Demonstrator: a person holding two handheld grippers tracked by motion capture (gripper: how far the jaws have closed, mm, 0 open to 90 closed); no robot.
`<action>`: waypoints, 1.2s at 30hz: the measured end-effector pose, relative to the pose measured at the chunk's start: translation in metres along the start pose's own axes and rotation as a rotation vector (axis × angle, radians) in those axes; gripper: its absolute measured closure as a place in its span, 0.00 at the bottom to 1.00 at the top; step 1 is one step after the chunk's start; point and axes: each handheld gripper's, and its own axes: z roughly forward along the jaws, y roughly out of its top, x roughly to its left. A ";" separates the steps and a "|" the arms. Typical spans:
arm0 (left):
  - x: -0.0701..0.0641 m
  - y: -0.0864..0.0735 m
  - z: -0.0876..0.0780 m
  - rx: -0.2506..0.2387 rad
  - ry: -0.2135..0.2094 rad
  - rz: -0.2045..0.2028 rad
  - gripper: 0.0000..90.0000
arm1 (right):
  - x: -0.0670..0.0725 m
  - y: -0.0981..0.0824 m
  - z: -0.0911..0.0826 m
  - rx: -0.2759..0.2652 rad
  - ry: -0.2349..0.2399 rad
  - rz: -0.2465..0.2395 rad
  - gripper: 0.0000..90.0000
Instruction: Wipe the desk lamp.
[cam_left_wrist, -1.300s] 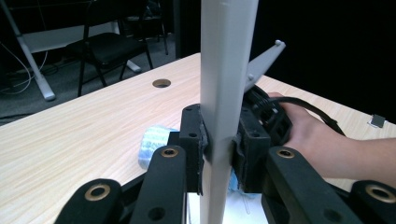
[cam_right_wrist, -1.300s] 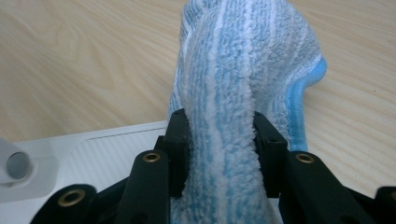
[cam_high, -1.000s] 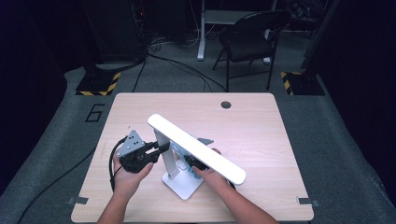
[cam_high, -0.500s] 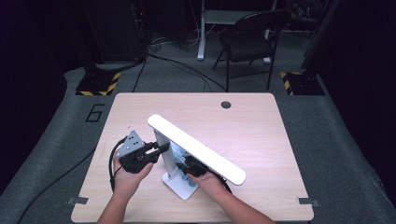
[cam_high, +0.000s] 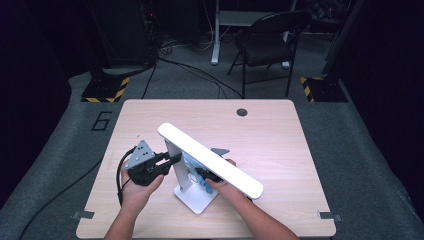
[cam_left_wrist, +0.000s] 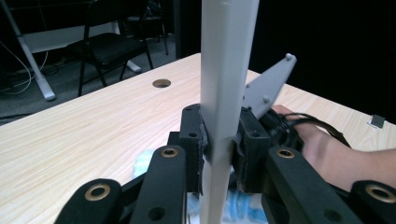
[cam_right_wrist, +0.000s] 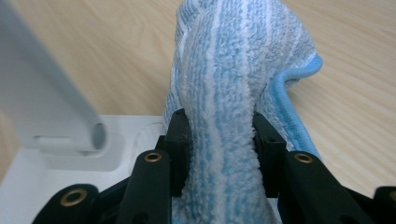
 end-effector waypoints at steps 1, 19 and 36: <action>0.000 0.000 0.000 0.000 -0.001 0.001 0.84 | -0.004 0.000 0.000 0.003 -0.008 0.005 0.73; 0.002 -0.001 0.001 -0.014 -0.006 -0.019 0.83 | -0.059 -0.001 -0.009 0.038 -0.085 0.116 0.73; 0.000 -0.009 0.008 0.017 0.023 0.004 0.83 | -0.070 0.001 -0.018 0.074 -0.140 0.061 0.73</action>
